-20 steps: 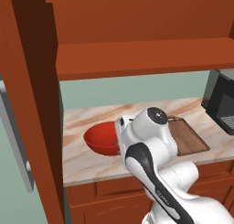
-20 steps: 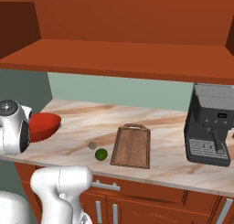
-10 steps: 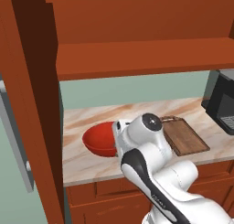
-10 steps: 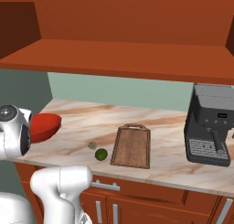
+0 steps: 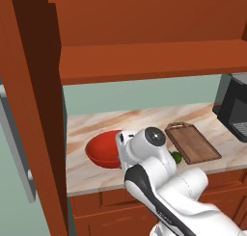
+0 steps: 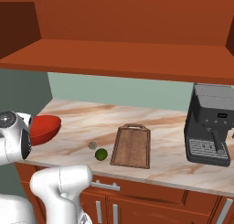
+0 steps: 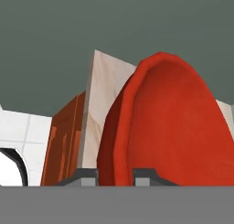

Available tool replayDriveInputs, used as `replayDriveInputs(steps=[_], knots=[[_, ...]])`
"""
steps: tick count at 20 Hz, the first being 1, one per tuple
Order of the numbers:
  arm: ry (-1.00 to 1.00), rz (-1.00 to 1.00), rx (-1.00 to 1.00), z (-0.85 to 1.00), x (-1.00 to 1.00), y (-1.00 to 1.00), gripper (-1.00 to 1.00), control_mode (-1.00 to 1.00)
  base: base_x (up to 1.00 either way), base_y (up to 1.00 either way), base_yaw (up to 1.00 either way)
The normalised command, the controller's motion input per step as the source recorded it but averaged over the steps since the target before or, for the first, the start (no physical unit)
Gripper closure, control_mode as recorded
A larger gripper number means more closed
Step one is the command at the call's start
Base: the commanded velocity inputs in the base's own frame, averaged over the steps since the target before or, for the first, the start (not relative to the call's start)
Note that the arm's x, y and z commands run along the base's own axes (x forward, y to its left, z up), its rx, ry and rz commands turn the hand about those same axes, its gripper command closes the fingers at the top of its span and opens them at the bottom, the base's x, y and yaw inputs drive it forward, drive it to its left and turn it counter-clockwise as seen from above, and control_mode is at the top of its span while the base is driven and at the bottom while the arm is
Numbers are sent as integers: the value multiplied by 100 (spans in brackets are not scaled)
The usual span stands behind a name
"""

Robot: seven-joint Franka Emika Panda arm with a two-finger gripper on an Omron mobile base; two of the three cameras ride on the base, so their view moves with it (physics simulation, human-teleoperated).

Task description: Open the cabinet. Place the bowl and condiment on the counter. Then place the lime and garlic on the cutting board.

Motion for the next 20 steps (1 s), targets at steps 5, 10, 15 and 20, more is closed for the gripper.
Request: replayDriveInputs(steps=[5, 10, 15, 20], knots=[[-5, 0, 2, -28, 7, 6, 100, -100, 0, 0, 0], [-5, 0, 5, -22, 7, 0, 100, -100, 0, 0, 0], [-5, 0, 6, -14, 9, 0, 100, -100, 0, 0, 0], [-1, 0, 4, -14, 5, 1, 100, -100, 0, 0, 0]])
